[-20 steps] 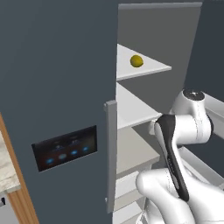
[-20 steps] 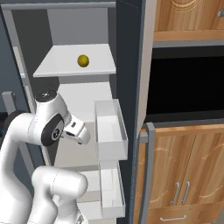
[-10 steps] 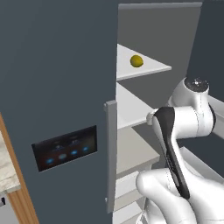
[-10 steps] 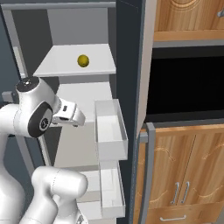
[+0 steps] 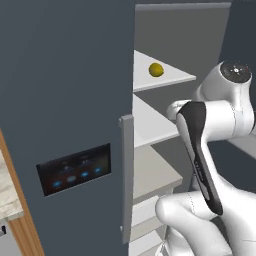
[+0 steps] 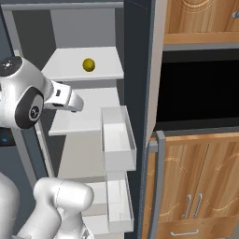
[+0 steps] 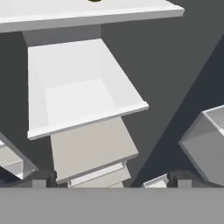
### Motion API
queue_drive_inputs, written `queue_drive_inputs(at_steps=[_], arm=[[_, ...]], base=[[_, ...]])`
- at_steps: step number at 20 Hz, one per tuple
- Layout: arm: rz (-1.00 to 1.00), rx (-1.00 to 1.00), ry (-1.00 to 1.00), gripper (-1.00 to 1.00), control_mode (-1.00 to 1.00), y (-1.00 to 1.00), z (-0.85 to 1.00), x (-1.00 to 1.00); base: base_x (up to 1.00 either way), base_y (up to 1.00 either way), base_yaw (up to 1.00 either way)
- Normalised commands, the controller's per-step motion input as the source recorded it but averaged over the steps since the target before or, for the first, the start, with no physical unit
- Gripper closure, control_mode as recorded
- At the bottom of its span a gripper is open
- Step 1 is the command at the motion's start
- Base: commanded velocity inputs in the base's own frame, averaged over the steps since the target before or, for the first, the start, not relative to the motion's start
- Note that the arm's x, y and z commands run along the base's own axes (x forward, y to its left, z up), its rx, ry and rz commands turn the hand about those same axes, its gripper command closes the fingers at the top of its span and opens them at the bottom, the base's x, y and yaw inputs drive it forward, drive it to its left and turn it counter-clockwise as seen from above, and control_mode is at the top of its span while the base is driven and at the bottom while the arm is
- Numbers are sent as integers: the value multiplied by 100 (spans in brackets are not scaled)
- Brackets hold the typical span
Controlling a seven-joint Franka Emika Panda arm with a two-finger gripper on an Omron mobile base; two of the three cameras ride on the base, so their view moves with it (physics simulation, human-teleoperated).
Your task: Retrieve a lemon from the fridge and place it on the cutting board with the fish.
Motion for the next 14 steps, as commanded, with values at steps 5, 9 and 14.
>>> queue_drive_inputs(at_steps=[5,9,14], arm=[[14,0,-43,-100,-100,0,13,18],[8,0,-28,-100,-100,3,53,14],[0,0,-5,-100,-100,21,83,1]], base=[[0,0,0],[0,0,0],[0,0,0]])
